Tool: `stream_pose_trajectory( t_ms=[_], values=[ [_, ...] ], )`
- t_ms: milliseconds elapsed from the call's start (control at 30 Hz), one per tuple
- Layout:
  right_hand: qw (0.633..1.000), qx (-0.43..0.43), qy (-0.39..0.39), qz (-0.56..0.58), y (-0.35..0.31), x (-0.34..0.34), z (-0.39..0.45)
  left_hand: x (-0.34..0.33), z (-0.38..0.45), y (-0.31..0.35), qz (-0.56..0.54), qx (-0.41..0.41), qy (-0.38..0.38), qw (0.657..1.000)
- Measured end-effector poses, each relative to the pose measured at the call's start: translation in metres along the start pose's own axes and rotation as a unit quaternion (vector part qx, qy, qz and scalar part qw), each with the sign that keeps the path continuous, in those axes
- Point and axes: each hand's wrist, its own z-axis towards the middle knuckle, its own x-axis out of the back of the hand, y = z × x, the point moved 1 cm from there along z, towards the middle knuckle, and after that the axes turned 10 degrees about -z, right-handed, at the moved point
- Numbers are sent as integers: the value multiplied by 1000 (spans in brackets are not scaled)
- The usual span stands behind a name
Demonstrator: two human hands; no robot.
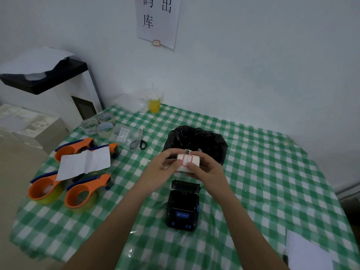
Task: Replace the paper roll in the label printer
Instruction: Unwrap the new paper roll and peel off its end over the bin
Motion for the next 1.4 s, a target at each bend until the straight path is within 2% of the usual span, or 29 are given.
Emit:
stream_pose_trajectory(
  t_ms=[133,200,367,500,800,1067,1400],
  values=[
    [996,49,21,-66,1,1,-3,1,1,1,80,-25,-12,996],
    [993,68,23,-89,1,0,-4,3,4,-1,125,-59,6,990],
    [990,83,39,-107,5,0,-3,5,7,0,286,-162,55,943],
    [984,107,48,-136,8,0,-3,5,6,5,346,-176,66,919],
    [949,175,53,-258,7,1,-1,3,6,14,411,-143,36,899],
    [916,222,49,-330,4,2,-1,4,7,20,455,-166,31,874],
    [922,234,68,-301,1,3,-4,2,7,23,429,-172,48,885]
  ],
)
